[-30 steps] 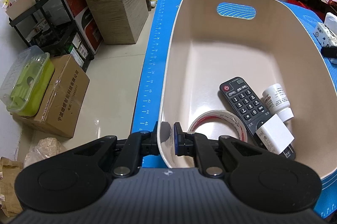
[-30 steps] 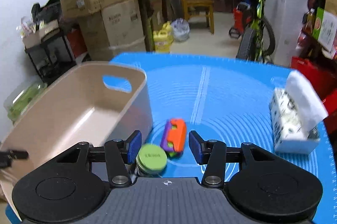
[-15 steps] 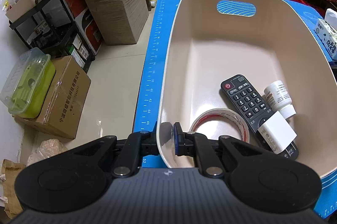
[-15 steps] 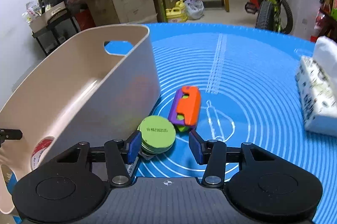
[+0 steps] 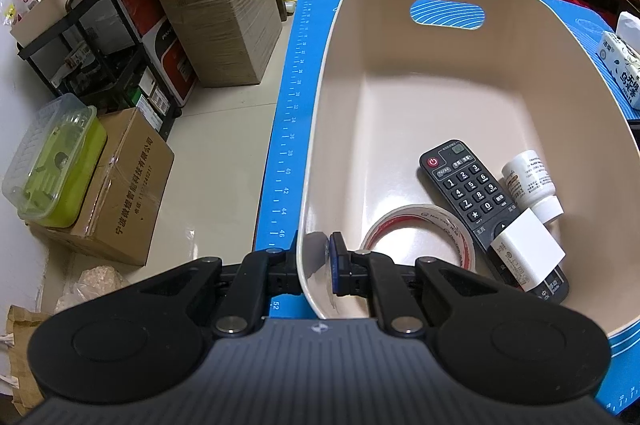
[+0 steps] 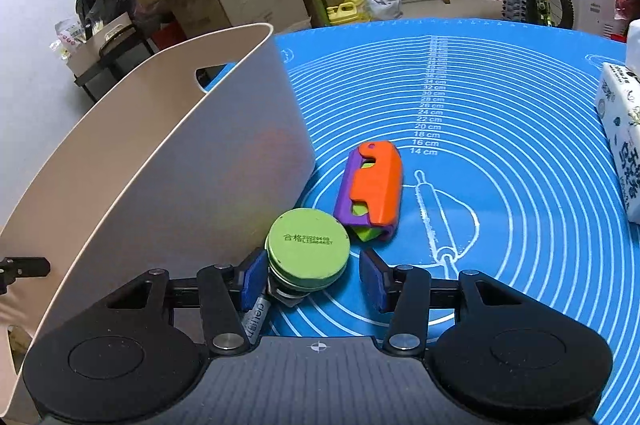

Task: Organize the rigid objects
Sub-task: 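Move the right gripper to the green round tin and grasp it, then carry the green tin over the basket and release it with the right gripper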

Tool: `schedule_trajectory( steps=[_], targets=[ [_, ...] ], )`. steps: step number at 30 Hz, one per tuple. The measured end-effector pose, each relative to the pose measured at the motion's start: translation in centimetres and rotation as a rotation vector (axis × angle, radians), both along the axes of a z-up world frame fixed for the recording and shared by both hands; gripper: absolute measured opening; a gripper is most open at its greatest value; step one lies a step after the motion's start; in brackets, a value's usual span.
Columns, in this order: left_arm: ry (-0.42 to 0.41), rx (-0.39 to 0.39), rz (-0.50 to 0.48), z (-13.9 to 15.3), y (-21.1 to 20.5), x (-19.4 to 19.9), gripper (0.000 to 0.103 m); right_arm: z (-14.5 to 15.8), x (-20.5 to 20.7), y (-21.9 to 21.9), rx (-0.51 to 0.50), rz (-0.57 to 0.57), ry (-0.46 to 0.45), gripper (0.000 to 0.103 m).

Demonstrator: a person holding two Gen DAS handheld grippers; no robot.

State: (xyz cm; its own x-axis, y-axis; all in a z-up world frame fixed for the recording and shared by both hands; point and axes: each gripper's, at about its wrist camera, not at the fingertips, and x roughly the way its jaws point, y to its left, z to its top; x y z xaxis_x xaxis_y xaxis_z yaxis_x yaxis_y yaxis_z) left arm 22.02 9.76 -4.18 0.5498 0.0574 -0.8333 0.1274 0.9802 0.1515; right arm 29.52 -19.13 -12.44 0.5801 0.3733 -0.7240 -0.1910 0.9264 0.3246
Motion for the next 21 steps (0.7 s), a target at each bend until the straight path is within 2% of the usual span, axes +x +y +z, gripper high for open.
schedule_trajectory(
  steps=[8, 10, 11, 16, 21],
  targets=[
    [0.001, 0.0, 0.0, 0.0, 0.0, 0.0, 0.013, -0.5, 0.4, 0.5, 0.008, -0.012, 0.005, 0.06],
    [0.001, 0.0, 0.0, 0.0, 0.1, 0.0, 0.013, -0.7, 0.4, 0.5, 0.024, -0.017, 0.008, 0.053],
    [0.001, 0.0, 0.0, 0.0, 0.0, 0.0, 0.013, -0.7, 0.3, 0.5, 0.024, -0.018, 0.003, 0.053],
    [0.001, -0.004, 0.0, 0.1, 0.2, 0.0, 0.013, -0.4, -0.3, 1.2, -0.019, -0.003, -0.017, 0.053],
    [0.001, -0.003, 0.0, 0.1, 0.1, 0.0, 0.013, 1.2, -1.0, 1.1, -0.056, -0.003, -0.051, 0.053]
  ],
)
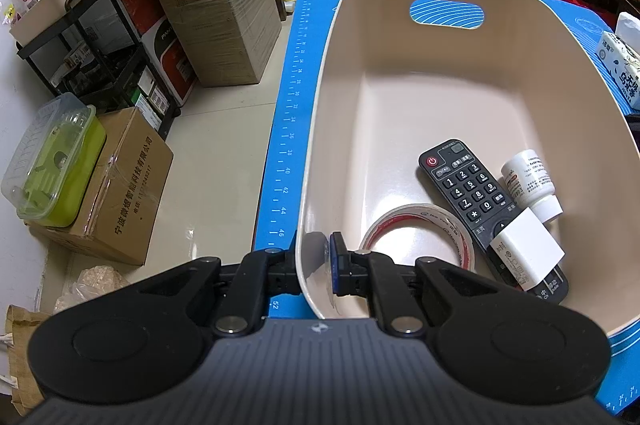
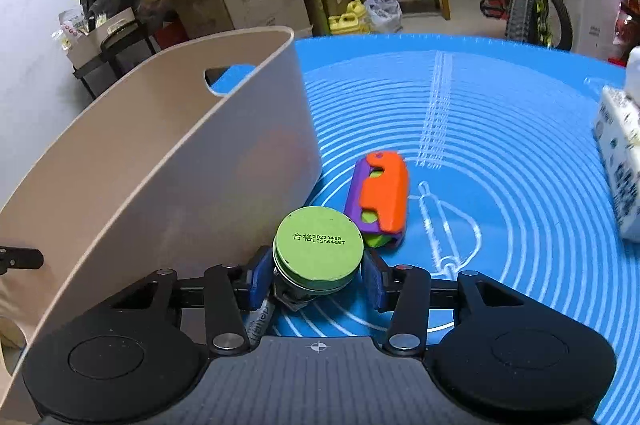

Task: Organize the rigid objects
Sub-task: 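Carry the green tin over the basket and release it with the right gripper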

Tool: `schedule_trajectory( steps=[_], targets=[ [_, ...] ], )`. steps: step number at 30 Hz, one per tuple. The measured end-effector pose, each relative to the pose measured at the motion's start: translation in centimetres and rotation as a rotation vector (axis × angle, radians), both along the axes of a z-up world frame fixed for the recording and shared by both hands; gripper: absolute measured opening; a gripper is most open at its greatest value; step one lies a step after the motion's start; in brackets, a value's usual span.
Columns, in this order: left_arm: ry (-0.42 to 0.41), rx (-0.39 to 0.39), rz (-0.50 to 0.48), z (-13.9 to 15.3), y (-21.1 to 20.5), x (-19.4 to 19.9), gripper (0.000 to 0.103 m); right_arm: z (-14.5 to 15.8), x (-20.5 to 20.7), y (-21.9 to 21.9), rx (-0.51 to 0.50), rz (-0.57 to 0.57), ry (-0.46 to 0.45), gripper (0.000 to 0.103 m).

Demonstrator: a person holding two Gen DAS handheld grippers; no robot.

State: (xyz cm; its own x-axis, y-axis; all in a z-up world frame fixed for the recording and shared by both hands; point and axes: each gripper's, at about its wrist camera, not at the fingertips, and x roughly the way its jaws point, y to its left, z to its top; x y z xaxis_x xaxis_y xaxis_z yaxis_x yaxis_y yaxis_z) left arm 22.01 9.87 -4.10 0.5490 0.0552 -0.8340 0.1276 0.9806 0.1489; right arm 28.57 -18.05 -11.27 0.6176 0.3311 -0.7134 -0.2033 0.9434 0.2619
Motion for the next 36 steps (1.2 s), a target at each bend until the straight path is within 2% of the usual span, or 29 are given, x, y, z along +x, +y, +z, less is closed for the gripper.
schedule_trajectory(
  steps=[6, 12, 17, 20, 25, 36],
  targets=[
    [-0.001, 0.001, 0.001, 0.0, -0.1, 0.0, 0.013, 2.2, -0.7, -1.3, -0.01, -0.052, -0.048, 0.053],
    [-0.002, 0.004, 0.001, -0.1, -0.2, 0.0, 0.013, 5.6, -1.7, -0.9, -0.04, -0.089, -0.153, 0.053],
    [-0.002, 0.002, 0.003, 0.0, -0.2, 0.0, 0.013, 9.0, -3.1, 0.5, -0.05, -0.075, -0.25, 0.053],
    [-0.002, 0.0, 0.005, 0.1, -0.3, 0.0, 0.013, 10.3, -3.7, 2.0, -0.063, -0.037, -0.279, 0.053],
    [-0.003, -0.001, 0.006, 0.1, -0.3, -0.1, 0.013, 11.2, -4.3, 4.9, -0.091, 0.021, -0.274, 0.053],
    [-0.003, -0.005, 0.007, 0.1, -0.3, 0.0, 0.013, 9.7, -4.6, 12.1, -0.161, 0.141, -0.177, 0.053]
  ],
)
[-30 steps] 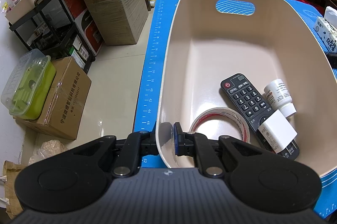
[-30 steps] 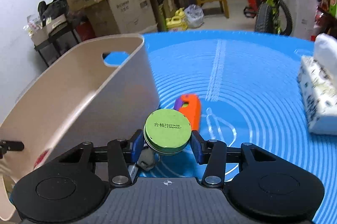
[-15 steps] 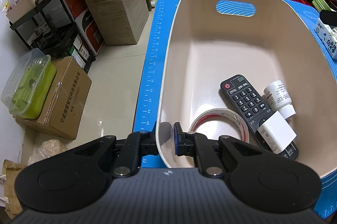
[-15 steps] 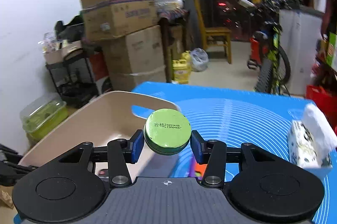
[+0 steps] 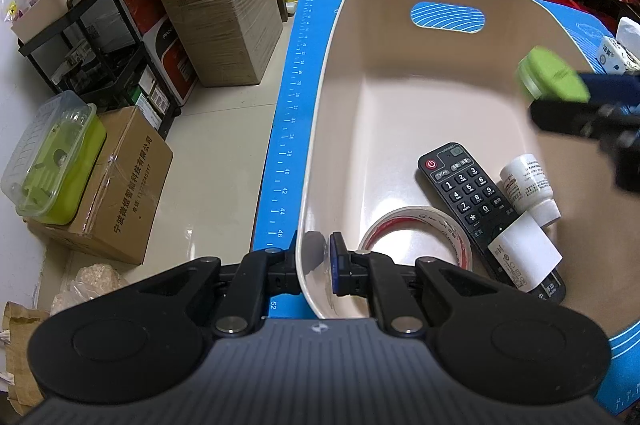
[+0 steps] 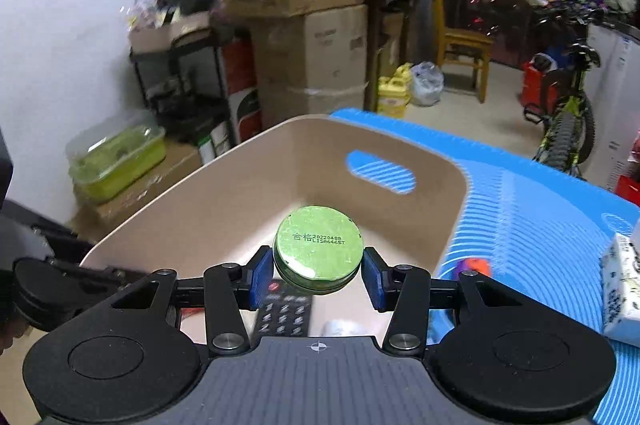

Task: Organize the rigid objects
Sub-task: 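Carry the green tin over the basket and release it with the right gripper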

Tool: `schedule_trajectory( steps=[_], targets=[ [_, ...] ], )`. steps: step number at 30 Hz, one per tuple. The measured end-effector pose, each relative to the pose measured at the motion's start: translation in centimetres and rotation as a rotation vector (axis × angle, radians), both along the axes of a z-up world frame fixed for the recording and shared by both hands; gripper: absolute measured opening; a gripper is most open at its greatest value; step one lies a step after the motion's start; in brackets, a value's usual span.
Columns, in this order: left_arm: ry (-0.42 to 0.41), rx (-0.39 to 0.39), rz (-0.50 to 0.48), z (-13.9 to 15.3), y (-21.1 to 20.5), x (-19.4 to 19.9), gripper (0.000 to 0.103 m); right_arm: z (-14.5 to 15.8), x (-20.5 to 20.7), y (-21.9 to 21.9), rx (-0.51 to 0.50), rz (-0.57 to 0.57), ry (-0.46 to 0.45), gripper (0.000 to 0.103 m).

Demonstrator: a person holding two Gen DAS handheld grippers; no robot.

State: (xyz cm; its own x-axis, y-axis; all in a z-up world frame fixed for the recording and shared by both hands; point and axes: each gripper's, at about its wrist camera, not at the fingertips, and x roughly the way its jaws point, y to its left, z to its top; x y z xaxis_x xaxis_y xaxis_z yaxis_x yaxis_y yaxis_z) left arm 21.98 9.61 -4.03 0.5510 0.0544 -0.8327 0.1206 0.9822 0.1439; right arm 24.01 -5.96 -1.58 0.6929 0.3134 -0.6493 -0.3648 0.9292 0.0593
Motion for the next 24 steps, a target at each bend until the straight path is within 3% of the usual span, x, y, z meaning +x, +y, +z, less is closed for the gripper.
schedule_trajectory(
  steps=[13, 20, 24],
  targets=[
    [-0.001, -0.009, -0.003, -0.1, 0.0, 0.0, 0.013, -2.8, -0.2, 5.2, -0.126, 0.133, 0.155, 0.053],
    [-0.001, -0.014, -0.005, -0.2, 0.1, 0.0, 0.013, -4.6, 0.2, 5.9, -0.2, 0.126, 0.238, 0.055],
    [-0.001, -0.016, -0.005, -0.3, -0.1, 0.0, 0.013, -4.5, 0.1, 5.4, -0.179, 0.127, 0.237, 0.06]
  ],
)
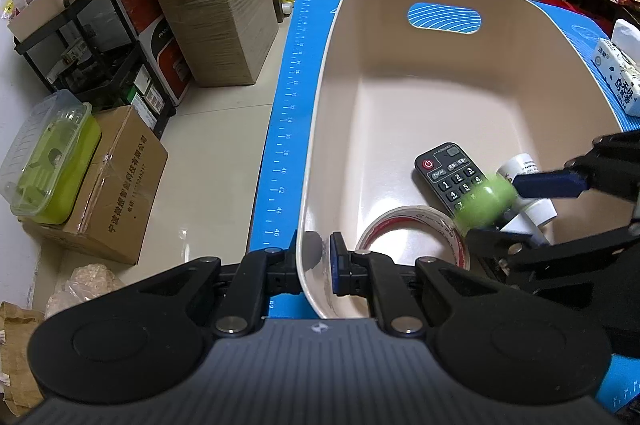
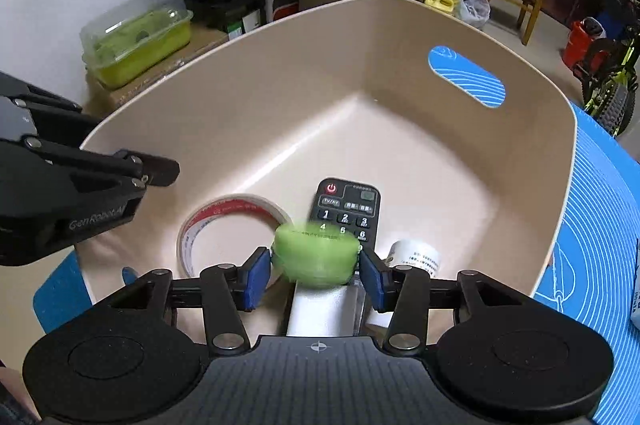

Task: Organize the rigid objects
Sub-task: 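Carry the green tin over the basket and release it with the right gripper, then move the right gripper to the orange-purple toy and grasp it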

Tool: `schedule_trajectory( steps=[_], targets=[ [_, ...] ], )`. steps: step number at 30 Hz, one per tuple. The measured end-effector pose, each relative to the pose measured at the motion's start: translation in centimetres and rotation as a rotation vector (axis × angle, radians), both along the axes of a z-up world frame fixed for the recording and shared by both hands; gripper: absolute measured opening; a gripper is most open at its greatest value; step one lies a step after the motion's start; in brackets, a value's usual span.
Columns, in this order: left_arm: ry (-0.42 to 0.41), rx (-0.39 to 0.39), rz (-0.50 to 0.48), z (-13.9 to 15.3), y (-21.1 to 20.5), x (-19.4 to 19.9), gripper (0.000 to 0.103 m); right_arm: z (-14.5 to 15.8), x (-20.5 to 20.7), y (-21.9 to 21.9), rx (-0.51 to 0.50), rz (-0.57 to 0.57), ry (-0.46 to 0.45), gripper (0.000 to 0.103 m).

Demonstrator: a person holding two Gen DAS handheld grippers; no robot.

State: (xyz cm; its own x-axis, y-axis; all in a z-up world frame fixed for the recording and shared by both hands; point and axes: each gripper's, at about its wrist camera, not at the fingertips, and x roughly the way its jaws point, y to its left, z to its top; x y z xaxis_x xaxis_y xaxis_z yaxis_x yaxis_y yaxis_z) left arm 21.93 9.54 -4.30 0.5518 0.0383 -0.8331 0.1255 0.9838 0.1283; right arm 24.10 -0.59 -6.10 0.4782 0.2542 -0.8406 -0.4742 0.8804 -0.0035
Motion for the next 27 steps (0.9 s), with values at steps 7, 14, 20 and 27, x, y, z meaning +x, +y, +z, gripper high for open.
schedule_trajectory(
  steps=[7, 14, 20, 27],
  targets=[
    [0.0, -0.005, 0.0, 0.0, 0.1, 0.0, 0.013, 2.6, -0.2, -2.0, 0.079, -0.023, -0.083, 0.066],
    [0.0, -0.006, 0.0, 0.0, 0.2, 0.0, 0.013, 5.9, -0.4, -5.8, 0.139, -0.105, -0.218, 0.066],
    [0.0, -0.006, 0.0, 0.0, 0.2, 0.0, 0.013, 7.2, 0.5, -10.0, 0.167, -0.208, -0.28, 0.066],
    [0.0, -0.009, 0.0, 0.0, 0.3, -0.1, 0.013, 6.1, 1.9, -14.4, 0.167, -0.336, -0.33, 0.066]
  ],
)
